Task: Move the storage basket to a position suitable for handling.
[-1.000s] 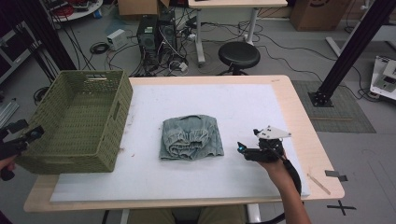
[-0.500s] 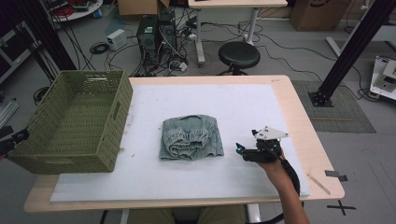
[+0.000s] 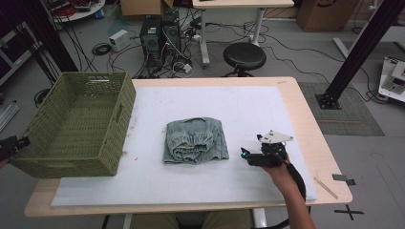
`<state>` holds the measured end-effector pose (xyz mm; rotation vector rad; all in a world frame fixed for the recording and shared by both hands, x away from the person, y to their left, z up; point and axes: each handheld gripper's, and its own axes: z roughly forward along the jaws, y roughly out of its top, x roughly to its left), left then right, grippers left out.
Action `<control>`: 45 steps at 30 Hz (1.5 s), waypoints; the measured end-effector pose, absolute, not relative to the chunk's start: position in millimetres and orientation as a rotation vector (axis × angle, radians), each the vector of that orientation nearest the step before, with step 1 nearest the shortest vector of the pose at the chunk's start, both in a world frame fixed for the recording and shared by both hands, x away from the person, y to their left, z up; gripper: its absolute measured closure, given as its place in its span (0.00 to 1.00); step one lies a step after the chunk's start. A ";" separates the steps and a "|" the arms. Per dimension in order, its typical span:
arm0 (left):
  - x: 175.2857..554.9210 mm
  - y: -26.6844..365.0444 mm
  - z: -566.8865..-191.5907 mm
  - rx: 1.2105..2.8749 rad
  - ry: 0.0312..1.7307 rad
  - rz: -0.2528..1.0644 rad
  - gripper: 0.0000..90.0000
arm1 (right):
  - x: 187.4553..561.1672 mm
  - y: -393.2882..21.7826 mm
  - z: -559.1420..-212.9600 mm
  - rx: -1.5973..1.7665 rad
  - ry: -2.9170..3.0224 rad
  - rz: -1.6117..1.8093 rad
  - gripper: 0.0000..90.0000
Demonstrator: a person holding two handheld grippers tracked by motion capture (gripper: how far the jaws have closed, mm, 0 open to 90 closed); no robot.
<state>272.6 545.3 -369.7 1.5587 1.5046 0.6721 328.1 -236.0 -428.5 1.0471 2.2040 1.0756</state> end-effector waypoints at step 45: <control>272.8 541.1 -366.4 1.573 1.635 0.652 0.93 | 329.8 -236.1 -432.3 1.065 2.207 1.061 0.23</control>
